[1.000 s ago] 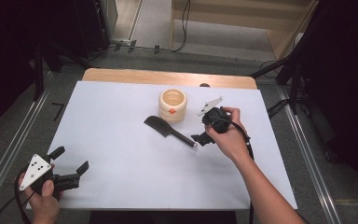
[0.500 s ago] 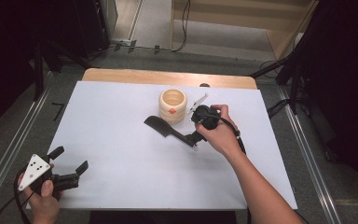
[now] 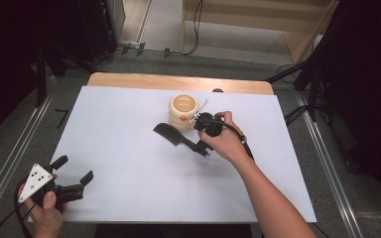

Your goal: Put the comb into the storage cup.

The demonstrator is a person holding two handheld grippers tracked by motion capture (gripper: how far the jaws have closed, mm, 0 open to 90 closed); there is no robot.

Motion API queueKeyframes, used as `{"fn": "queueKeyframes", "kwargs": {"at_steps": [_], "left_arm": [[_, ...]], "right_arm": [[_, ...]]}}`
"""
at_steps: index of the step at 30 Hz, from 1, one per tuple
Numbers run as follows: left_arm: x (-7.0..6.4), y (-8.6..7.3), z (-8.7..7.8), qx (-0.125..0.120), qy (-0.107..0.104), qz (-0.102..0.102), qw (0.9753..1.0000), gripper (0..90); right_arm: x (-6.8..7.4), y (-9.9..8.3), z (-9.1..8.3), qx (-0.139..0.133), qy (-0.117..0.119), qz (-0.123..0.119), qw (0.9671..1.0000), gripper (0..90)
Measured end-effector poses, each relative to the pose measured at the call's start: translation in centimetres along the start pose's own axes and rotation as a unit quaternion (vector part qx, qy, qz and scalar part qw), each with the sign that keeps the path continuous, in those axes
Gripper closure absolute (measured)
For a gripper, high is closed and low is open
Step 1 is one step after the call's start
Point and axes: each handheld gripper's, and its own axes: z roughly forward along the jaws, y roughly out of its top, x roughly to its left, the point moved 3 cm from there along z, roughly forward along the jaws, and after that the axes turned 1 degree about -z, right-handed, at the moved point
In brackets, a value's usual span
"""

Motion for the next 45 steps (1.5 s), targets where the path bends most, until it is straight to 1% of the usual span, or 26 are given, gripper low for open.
{"fn": "queueKeyframes", "kwargs": {"at_steps": [1, 4, 5, 7, 8, 9, 10, 11, 12, 13, 15, 17, 18, 21, 23, 26, 27, 28, 32, 35, 36, 37, 38, 42, 44, 45], "left_arm": [[0.0, 0.0, 0.0, 0.000, 0.000, 0.000, 1.0000, 0.0], [0.0, 0.0, -0.1, 0.000, 0.000, 0.000, 1.0000, 0.0], [0.0, 0.0, -0.1, -0.001, -0.001, -0.001, 1.0000, 0.0], [0.1, 0.0, -0.1, -0.001, -0.001, -0.002, 1.0000, 0.0], [0.1, 0.0, -0.1, -0.001, -0.001, -0.002, 1.0000, 0.0], [0.1, 0.0, 0.0, -0.001, -0.001, -0.002, 1.0000, 0.0], [0.1, 0.0, 0.0, 0.000, -0.001, -0.001, 1.0000, 0.0], [0.0, 0.0, 0.0, 0.000, -0.001, -0.001, 1.0000, 0.0], [0.0, 0.0, 0.0, 0.000, -0.001, -0.001, 1.0000, 0.0], [0.0, 0.0, 0.0, 0.000, -0.001, -0.001, 1.0000, 0.0], [0.1, 0.0, 0.0, 0.000, -0.001, -0.001, 1.0000, 0.0], [0.0, 0.0, 0.0, 0.000, -0.001, -0.001, 1.0000, 0.0], [0.0, 0.0, 0.0, 0.000, -0.001, -0.001, 1.0000, 0.0], [0.0, 0.0, 0.0, 0.001, -0.001, 0.000, 1.0000, 0.0], [0.0, 0.0, 0.0, 0.000, -0.001, -0.001, 1.0000, 0.0], [0.0, 0.0, 0.0, 0.001, -0.001, 0.000, 1.0000, 0.0], [0.0, 0.0, 0.0, 0.001, -0.001, 0.000, 1.0000, 0.0], [0.0, 0.0, 0.0, 0.001, -0.001, 0.000, 1.0000, 0.0], [0.0, 0.0, 0.0, 0.001, -0.001, 0.000, 1.0000, 0.0], [0.0, 0.0, 0.0, 0.000, -0.002, 0.000, 1.0000, 0.0], [0.0, 0.0, 0.0, 0.000, -0.002, 0.001, 1.0000, 0.0], [0.0, 0.0, 0.0, 0.002, -0.001, 0.001, 1.0000, 0.0], [0.0, 0.0, 0.0, 0.003, -0.001, 0.002, 1.0000, 0.0], [0.0, 0.0, 0.0, 0.003, 0.000, 0.002, 1.0000, 0.0], [0.0, 0.0, 0.0, 0.004, 0.000, 0.003, 1.0000, 0.0], [0.0, 0.0, 0.0, 0.004, 0.001, 0.003, 1.0000, 0.0]], "right_arm": [[0.0, 0.1, 0.1, 0.003, -0.001, 0.005, 1.0000, 11.1], [0.1, 0.2, 0.4, 0.006, 0.017, 0.004, 0.9998, 12.8], [0.1, 0.3, 0.5, 0.006, 0.014, 0.001, 0.9999, 14.3], [0.1, 0.3, 0.7, 0.010, 0.015, 0.010, 0.9998, 19.5], [0.1, 0.3, 0.8, 0.009, 0.015, 0.015, 0.9997, 20.4], [0.0, 0.3, 0.9, 0.009, 0.017, 0.015, 0.9997, 22.6], [0.0, 0.4, 1.0, 0.010, 0.016, 0.020, 0.9996, 28.2], [-0.1, 0.4, 1.0, 0.003, 0.019, 0.026, 0.9995, 35.0], [-0.1, 0.4, 1.0, 0.005, 0.025, 0.027, 0.9993, 42.0], [-0.1, 0.4, 1.1, 0.005, 0.036, 0.024, 0.9990, 44.2], [0.0, 0.5, 1.4, 0.010, 0.037, 0.021, 0.9991, 45.9], [0.2, 0.6, 1.6, 0.018, 0.038, 0.025, 0.9988, 49.0], [0.2, 0.6, 1.7, 0.020, 0.038, 0.018, 0.9989, 49.6], [0.4, 0.8, 2.0, 0.032, 0.032, 0.014, 0.9989, 53.2], [0.5, 0.9, 2.2, 0.034, 0.033, 0.022, 0.9987, 56.2], [0.4, 1.1, 2.3, 0.040, 0.030, 0.027, 0.9984, 58.7], [0.4, 1.2, 2.5, 0.037, 0.031, 0.028, 0.9984, 59.8], [0.4, 1.3, 2.5, 0.043, 0.030, 0.030, 0.9982, 60.2], [0.5, 1.5, 3.1, 0.050, 0.025, 0.028, 0.9980, 60.4], [0.5, 1.5, 3.3, 0.051, 0.021, 0.023, 0.9982, 61.6], [0.6, 1.5, 3.2, 0.052, 0.019, 0.026, 0.9981, 63.9], [0.6, 1.5, 3.2, 0.051, 0.018, 0.025, 0.9982, 68.6], [0.7, 1.5, 3.2, 0.049, 0.019, 0.025, 0.9983, 69.9], [0.8, 1.4, 3.3, 0.044, 0.017, 0.017, 0.9987, 70.5], [0.7, 1.3, 3.2, 0.040, 0.015, 0.004, 0.9991, 70.6], [0.8, 1.3, 3.2, 0.039, 0.015, 0.006, 0.9991, 70.7]]}}
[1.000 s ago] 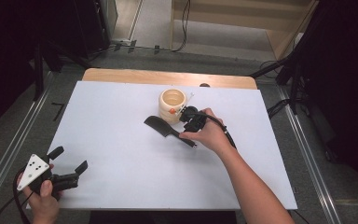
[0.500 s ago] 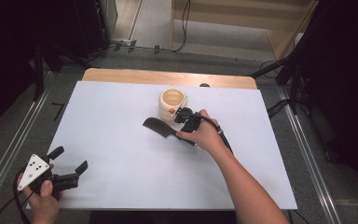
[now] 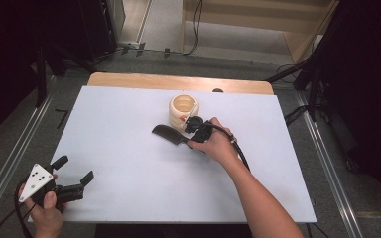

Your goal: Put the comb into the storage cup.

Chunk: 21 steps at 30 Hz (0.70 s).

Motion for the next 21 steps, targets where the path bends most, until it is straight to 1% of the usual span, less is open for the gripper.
{"fn": "queueKeyframes", "kwargs": {"at_steps": [2, 4, 6, 8, 9, 11, 12, 13, 14, 16, 17, 19, 20, 21], "left_arm": [[0.0, 0.0, 0.0, -0.001, 0.000, 0.000, 1.0000, 0.0], [0.0, 0.0, 0.0, -0.001, 0.000, 0.000, 1.0000, 0.0], [0.0, 0.0, 0.0, 0.000, 0.002, 0.000, 1.0000, 0.0], [0.0, 0.0, 0.0, 0.000, 0.002, -0.001, 1.0000, 0.0], [0.0, 0.0, 0.0, -0.001, 0.001, -0.001, 1.0000, 0.0], [0.0, 0.0, 0.0, 0.000, 0.001, -0.001, 1.0000, 0.0], [0.0, 0.0, 0.0, 0.001, 0.000, -0.001, 1.0000, 0.0], [0.0, 0.0, 0.0, 0.001, 0.000, -0.001, 1.0000, 0.0], [0.0, 0.0, 0.1, 0.000, -0.001, 0.001, 1.0000, 0.0], [-0.1, 0.0, 0.1, 0.000, 0.000, 0.002, 1.0000, 0.0], [-0.1, 0.0, 0.1, 0.000, 0.000, 0.001, 1.0000, 0.0], [0.0, 0.0, 0.0, -0.001, 0.001, -0.001, 1.0000, 0.0], [0.0, 0.0, 0.0, -0.002, 0.002, -0.002, 1.0000, 0.0], [0.0, 0.1, 0.0, -0.003, 0.003, -0.001, 1.0000, 0.0]], "right_arm": [[0.0, -0.1, 0.0, -0.011, -0.001, -0.004, 0.9999, 70.7], [0.1, -0.1, -0.2, -0.025, 0.005, -0.005, 0.9997, 70.7], [0.3, -0.1, -0.4, -0.038, 0.004, -0.009, 0.9992, 70.7], [0.4, -0.1, -0.7, -0.053, 0.007, -0.021, 0.9984, 70.7], [0.6, -0.1, -1.0, -0.053, 0.003, -0.020, 0.9984, 70.7], [0.8, 0.0, -1.4, -0.067, 0.003, -0.026, 0.9974, 70.7], [1.0, 0.0, -1.7, -0.072, 0.003, -0.024, 0.9971, 70.7], [1.0, 0.0, -1.7, -0.072, 0.003, -0.024, 0.9971, 70.7], [1.2, -0.1, -2.2, -0.084, 0.001, -0.028, 0.9961, 70.7], [1.4, -0.2, -2.6, -0.093, 0.003, -0.035, 0.9950, 70.7], [1.6, -0.3, -2.8, -0.099, 0.004, -0.030, 0.9946, 70.7], [1.7, -0.5, -3.2, -0.105, 0.004, -0.032, 0.9940, 70.7], [1.7, -0.6, -3.4, -0.114, 0.003, -0.031, 0.9930, 70.7], [1.7, -0.8, -3.6, -0.118, 0.002, -0.030, 0.9926, 70.7]]}}
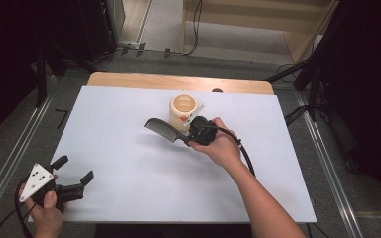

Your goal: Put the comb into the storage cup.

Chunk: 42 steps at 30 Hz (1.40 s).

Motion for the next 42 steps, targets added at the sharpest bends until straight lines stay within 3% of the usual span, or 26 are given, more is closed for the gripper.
{"fn": "queueKeyframes", "kwargs": {"at_steps": [8, 12, 21, 27, 28, 33, 39, 42], "left_arm": [[0.1, 0.1, -0.1, -0.003, 0.006, -0.002, 1.0000, 0.0], [0.1, 0.2, -0.3, -0.006, -0.007, -0.002, 1.0000, 0.7], [-0.1, 0.9, -0.2, -0.007, -0.004, -0.008, 0.9999, 3.5], [-1.2, 1.8, 0.5, -0.013, -0.010, -0.003, 0.9999, 3.6], [-1.7, 2.2, 0.7, -0.012, -0.016, 0.001, 0.9998, 3.5], [-3.2, 3.1, 1.5, -0.003, -0.024, 0.013, 0.9996, 2.8], [-4.6, 4.2, 2.5, -0.006, -0.045, 0.014, 0.9989, 2.8], [-5.2, 4.6, 3.1, -0.008, -0.065, 0.010, 0.9978, 0.9]], "right_arm": [[0.1, -1.2, -1.2, -0.040, 0.003, 0.014, 0.9991, 70.7], [0.2, -1.9, -1.7, -0.067, 0.001, 0.021, 0.9976, 70.7], [0.4, -3.5, -2.8, -0.131, -0.004, 0.040, 0.9906, 70.7], [0.8, -4.2, -3.1, -0.158, -0.009, 0.046, 0.9864, 70.7], [0.9, -4.6, -3.2, -0.169, -0.010, 0.051, 0.9842, 70.7], [1.3, -5.6, -3.5, -0.192, -0.017, 0.055, 0.9798, 70.7], [1.9, -7.0, -3.4, -0.216, -0.023, 0.065, 0.9740, 70.7], [2.1, -7.7, -3.4, -0.227, -0.026, 0.067, 0.9713, 70.7]]}}
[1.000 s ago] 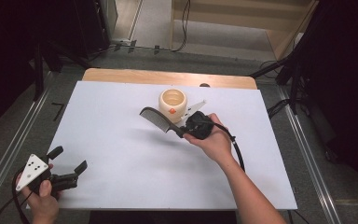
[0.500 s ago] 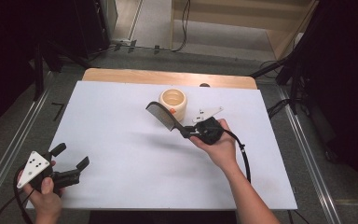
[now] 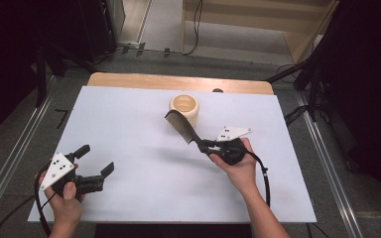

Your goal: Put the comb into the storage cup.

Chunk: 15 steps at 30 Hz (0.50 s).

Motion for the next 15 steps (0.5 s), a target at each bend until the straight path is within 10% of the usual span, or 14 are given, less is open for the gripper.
{"fn": "queueKeyframes", "kwargs": {"at_steps": [15], "left_arm": [[-2.5, 2.1, 3.1, 0.003, -0.033, 0.009, 0.9994, 0.0]], "right_arm": [[0.2, -1.9, -1.4, -0.064, -0.018, 0.015, 0.9977, 70.6]]}}
